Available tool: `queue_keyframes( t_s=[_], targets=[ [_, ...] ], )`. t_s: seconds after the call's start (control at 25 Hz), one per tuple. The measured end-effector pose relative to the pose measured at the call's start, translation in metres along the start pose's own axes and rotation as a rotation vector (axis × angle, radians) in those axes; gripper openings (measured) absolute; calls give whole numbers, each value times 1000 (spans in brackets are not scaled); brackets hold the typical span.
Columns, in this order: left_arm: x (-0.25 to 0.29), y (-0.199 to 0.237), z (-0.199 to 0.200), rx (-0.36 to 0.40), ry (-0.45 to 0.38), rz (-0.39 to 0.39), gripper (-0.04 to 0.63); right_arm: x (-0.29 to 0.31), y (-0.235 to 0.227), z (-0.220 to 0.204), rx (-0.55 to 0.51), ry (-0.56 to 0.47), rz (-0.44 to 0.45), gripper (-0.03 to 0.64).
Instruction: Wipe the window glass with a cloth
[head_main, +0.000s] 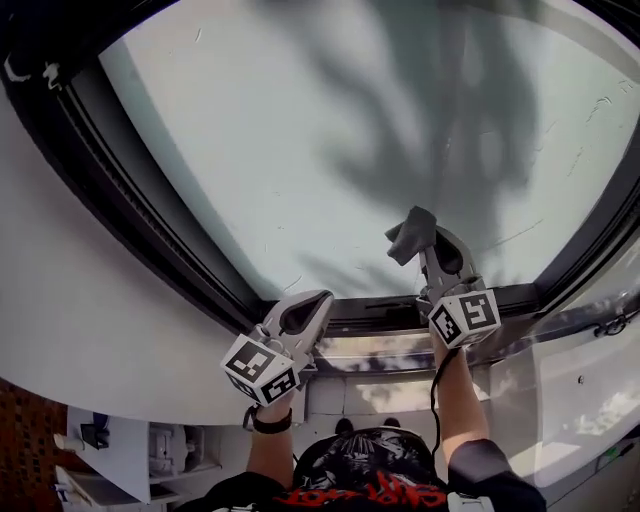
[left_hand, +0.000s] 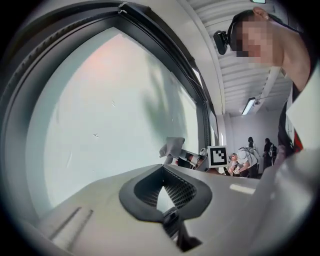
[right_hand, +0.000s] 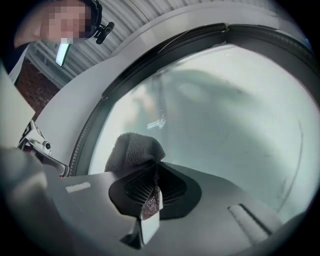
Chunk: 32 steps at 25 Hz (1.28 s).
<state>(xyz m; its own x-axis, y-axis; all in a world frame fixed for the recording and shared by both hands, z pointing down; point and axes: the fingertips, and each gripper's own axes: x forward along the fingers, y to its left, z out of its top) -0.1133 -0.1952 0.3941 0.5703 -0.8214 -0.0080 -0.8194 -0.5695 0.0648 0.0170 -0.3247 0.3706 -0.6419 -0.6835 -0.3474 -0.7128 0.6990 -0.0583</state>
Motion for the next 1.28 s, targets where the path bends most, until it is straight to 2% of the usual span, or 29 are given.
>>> queue_keyframes(
  t_s=[0.16, 0.32, 0.6, 0.76, 0.84, 0.96, 1.16, 1.28],
  targets=[
    [31, -19, -12, -24, 13, -31, 1, -31, -60, 12, -17, -12, -86, 15],
    [51, -37, -16, -14, 37, -65, 1, -70, -127, 24, -28, -10, -210, 15],
    [70, -46, -14, -23, 19, -55, 1, -149, -262, 43, -40, 53, -464, 15],
    [78, -47, -16, -30, 17, -53, 1, -180, -308, 46, -32, 92, -580, 15],
    [77, -47, -18, -31, 18, -49, 1, -186, -314, 47, -8, 91, -594, 15],
    [68, -40, -22, -31, 23, -9, 0, -166, -285, 53, 10, 65, -508, 15],
    [37, -25, -22, -17, 17, 83, 0, -84, -152, 60, 52, -26, -166, 15],
    [1, -6, -22, -16, 2, 175, 0, -35, -62, 53, 93, -37, 49, 15]
  ],
)
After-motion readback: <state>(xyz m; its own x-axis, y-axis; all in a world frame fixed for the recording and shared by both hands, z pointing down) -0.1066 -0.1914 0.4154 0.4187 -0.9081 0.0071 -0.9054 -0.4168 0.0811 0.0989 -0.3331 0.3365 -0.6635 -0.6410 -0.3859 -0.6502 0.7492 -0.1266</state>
